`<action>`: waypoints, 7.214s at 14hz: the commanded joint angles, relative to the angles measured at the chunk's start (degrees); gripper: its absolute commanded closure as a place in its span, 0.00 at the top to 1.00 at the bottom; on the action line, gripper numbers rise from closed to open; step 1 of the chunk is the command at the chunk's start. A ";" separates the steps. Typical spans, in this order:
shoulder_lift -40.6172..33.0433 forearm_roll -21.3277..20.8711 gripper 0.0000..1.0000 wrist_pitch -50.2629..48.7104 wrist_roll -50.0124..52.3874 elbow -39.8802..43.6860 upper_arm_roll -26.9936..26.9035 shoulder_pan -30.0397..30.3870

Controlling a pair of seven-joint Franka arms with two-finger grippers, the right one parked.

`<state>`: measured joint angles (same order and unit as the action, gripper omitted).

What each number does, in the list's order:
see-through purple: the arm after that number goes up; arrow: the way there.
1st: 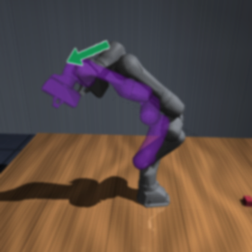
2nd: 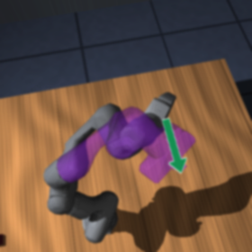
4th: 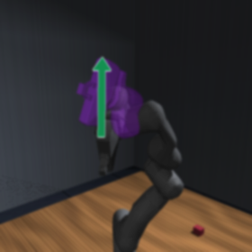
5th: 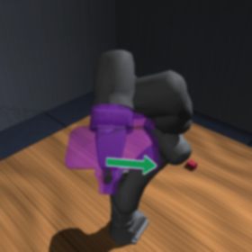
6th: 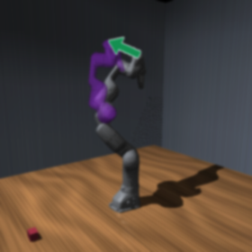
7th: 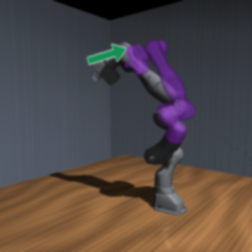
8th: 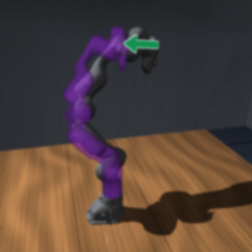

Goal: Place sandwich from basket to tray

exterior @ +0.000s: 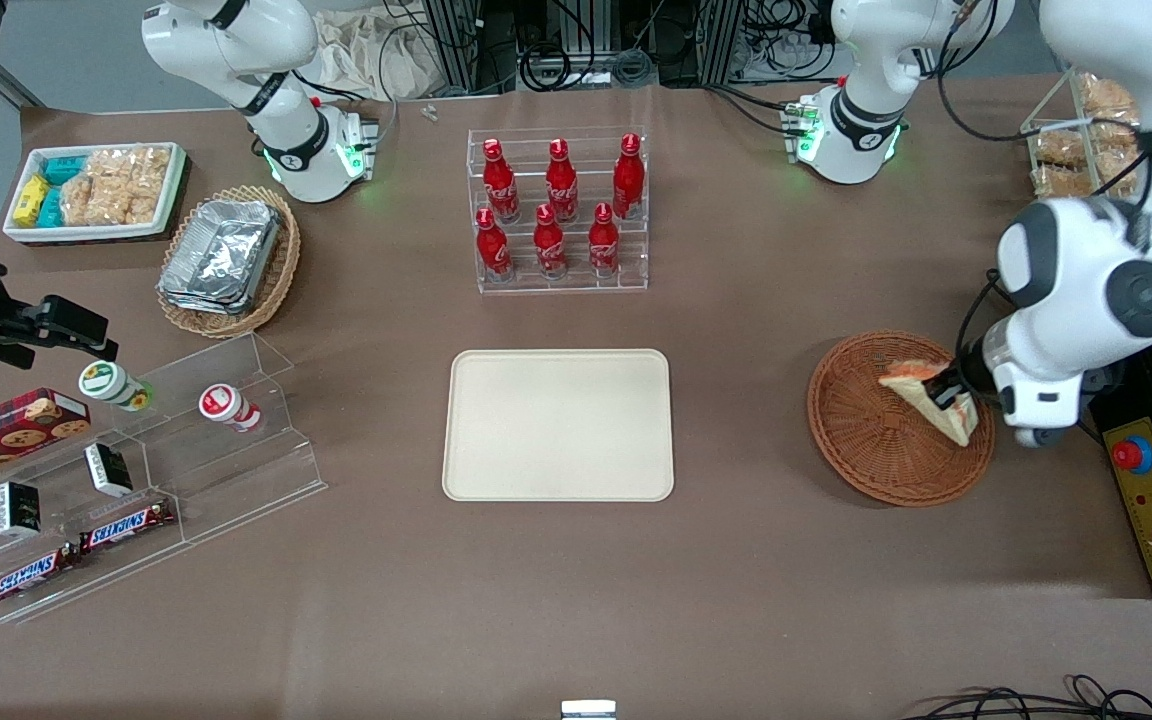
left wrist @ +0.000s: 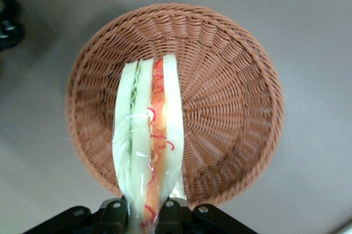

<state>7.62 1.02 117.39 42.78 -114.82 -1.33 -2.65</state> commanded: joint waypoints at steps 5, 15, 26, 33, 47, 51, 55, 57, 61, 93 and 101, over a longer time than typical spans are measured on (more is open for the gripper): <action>-5.15 5.13 0.00 -8.85 -10.77 4.42 6.32 -1.22; 10.63 -6.52 0.00 0.91 -2.28 15.56 22.25 -12.97; 30.26 -20.85 0.00 7.23 7.66 25.78 21.72 -21.52; 32.11 -23.78 0.00 13.56 9.43 21.92 21.72 -20.91; 32.11 -23.87 1.00 13.83 9.61 20.69 21.63 -20.82; 31.94 -23.87 1.00 13.74 10.22 20.69 21.63 -20.73; 31.23 -23.61 1.00 11.91 10.22 21.47 21.63 -20.73; 30.36 -22.91 0.99 8.13 10.31 22.88 21.72 -20.56; 24.66 -18.43 0.99 1.71 9.70 24.46 21.81 -16.62; -12.28 0.57 1.00 -33.20 -36.10 22.00 3.00 0.01; -6.91 0.73 1.00 -33.89 -36.62 27.10 3.00 0.45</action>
<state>-0.10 1.19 84.68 6.49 -89.62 2.23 -1.76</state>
